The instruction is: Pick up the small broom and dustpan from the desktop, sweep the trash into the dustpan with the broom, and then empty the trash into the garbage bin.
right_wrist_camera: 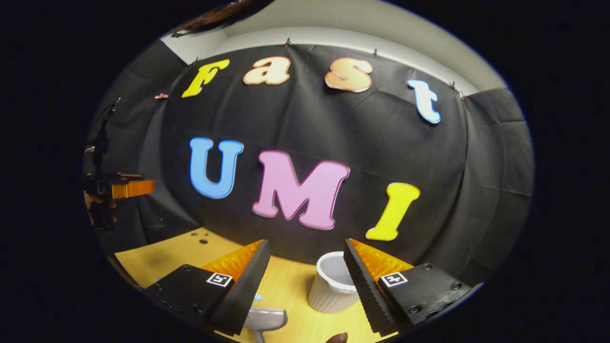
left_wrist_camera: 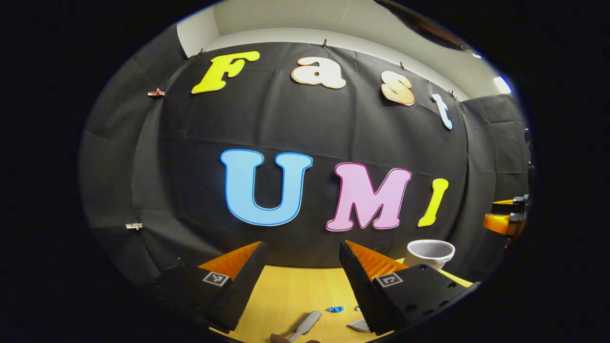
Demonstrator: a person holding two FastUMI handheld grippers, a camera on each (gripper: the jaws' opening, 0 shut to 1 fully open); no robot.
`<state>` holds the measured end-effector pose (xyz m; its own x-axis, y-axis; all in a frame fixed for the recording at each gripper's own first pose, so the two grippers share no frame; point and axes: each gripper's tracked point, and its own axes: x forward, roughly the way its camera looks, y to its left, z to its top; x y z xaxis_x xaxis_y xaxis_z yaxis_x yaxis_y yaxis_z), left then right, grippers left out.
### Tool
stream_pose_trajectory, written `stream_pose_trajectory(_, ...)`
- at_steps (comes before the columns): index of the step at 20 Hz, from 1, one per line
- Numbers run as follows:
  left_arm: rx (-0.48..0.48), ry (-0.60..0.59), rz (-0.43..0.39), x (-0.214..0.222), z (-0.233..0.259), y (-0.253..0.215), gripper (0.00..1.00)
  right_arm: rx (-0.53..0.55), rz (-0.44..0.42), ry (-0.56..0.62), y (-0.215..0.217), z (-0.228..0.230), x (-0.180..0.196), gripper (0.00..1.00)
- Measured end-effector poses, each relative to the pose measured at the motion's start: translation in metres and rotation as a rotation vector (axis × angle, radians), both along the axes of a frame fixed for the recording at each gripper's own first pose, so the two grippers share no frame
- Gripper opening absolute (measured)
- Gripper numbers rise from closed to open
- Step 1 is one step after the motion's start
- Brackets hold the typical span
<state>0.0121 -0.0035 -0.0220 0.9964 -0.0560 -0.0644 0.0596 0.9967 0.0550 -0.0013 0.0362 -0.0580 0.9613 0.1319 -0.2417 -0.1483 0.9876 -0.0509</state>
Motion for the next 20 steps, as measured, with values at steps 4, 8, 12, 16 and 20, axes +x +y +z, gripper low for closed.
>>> stream_pose_trajectory(4,0.003,0.029,-0.011,-0.003,-0.021,0.006,0.95,-0.004,0.060,0.281,0.016,-0.065,-0.020,0.96)
stream_pose_trajectory(8,0.004,0.060,-0.017,-0.008,-0.043,0.009,0.95,-0.012,0.120,0.560,0.034,-0.148,-0.055,0.96)
stream_pose_trajectory(12,0.017,0.092,-0.021,-0.012,-0.062,0.016,0.95,-0.015,0.165,0.826,0.051,-0.226,-0.101,0.97)
stream_pose_trajectory(16,0.013,0.126,-0.015,-0.016,-0.080,0.024,0.95,-0.079,0.218,1.022,0.061,-0.289,-0.128,0.96)
stream_pose_trajectory(20,0.012,0.139,-0.019,-0.014,-0.093,0.030,0.95,-0.097,0.205,1.131,0.070,-0.340,-0.130,0.96)
